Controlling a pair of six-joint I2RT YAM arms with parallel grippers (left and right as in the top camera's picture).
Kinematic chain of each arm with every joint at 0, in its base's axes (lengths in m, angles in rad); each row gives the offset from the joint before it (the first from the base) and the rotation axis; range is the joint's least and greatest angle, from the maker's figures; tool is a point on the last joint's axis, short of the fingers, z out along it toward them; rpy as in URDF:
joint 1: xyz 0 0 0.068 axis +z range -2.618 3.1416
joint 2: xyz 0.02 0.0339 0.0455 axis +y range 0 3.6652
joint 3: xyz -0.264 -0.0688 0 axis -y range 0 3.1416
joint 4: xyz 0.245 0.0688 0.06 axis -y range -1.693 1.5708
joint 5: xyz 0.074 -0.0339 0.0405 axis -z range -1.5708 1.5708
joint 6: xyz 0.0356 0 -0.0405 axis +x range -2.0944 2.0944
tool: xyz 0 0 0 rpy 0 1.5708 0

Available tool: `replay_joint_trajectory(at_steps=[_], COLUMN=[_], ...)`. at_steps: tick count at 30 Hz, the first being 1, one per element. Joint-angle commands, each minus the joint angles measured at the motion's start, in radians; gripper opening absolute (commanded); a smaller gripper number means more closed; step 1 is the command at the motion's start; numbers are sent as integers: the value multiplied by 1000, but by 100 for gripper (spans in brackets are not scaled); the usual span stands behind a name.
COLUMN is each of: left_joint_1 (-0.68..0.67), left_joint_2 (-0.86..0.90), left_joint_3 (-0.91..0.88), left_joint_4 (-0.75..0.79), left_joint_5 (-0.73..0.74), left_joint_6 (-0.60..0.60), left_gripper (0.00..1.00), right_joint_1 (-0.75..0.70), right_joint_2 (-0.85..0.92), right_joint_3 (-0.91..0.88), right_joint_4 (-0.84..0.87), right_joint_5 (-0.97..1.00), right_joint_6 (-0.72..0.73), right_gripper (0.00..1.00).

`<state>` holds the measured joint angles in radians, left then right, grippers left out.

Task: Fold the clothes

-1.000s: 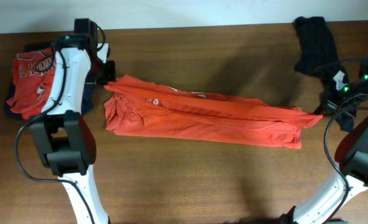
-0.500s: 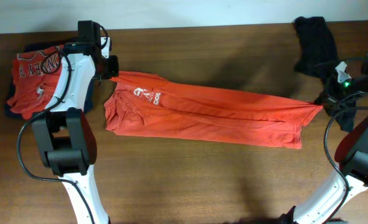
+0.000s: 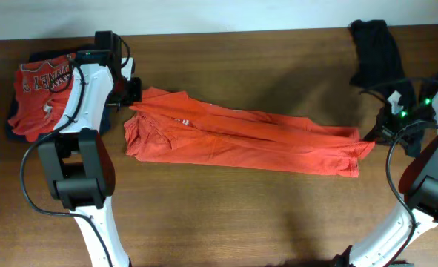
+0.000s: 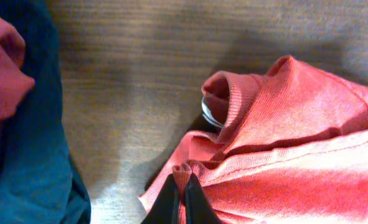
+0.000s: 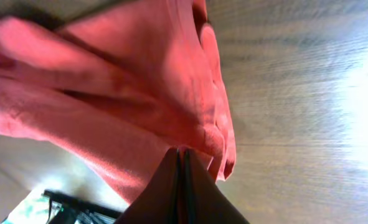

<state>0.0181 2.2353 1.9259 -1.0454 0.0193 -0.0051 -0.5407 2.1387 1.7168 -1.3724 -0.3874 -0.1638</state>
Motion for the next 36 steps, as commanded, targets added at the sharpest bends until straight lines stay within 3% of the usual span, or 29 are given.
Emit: replay_joint_trajectory(at_steps=[1, 2, 3, 4, 5, 7, 10, 18, 20, 21, 23, 29, 36], left_joint_1=[6, 6, 6, 7, 9, 13, 25, 54, 57, 57, 57, 57, 57], left_joint_2=[-29, -29, -29, -29, -29, -29, -29, -45, -54, -60, -66, -69, -69], left_joint_3=[-11, -11, -11, -11, -10, -9, 16, 146, 161, 165, 165, 165, 165], left_joint_4=[-16, -16, -16, -15, -14, -6, 3, 3, 4, 4, 3, -15, -17], left_joint_5=[3, 2, -16, -32, -46, -82, -94, -55, -13, 3, 4, 3, 4], left_joint_6=[-8, -2, -2, -2, -2, -3, -4, -11, -10, -10, -10, -2, -2], left_gripper=[17, 32, 76, 94, 99, 99, 99, 99, 99, 99, 99, 99, 99], right_joint_1=[-9, -9, -9, -9, -9, -9, -9, -9, -9, -9, -9, -9, -8], right_joint_2=[-6, -6, -6, -6, -6, -6, -6, -6, -6, -6, -6, -6, -6], right_joint_3=[-23, -23, -23, -23, -23, -23, -23, -24, -24, -24, -29, -107, -220], right_joint_4=[-1, -5, -10, -11, -11, -11, -11, -7, 2, 11, 39, 152, 214], right_joint_5=[-10, -10, -10, -10, -10, -10, -10, 7, 26, 57, 128, 228, 202], right_joint_6=[-12, -12, -12, -12, -12, -12, -14, -55, -64, -63, -20, 23, 23], right_gripper=[5, 9, 19, 27, 36, 49, 59, 66, 72, 91, 96, 96, 84])
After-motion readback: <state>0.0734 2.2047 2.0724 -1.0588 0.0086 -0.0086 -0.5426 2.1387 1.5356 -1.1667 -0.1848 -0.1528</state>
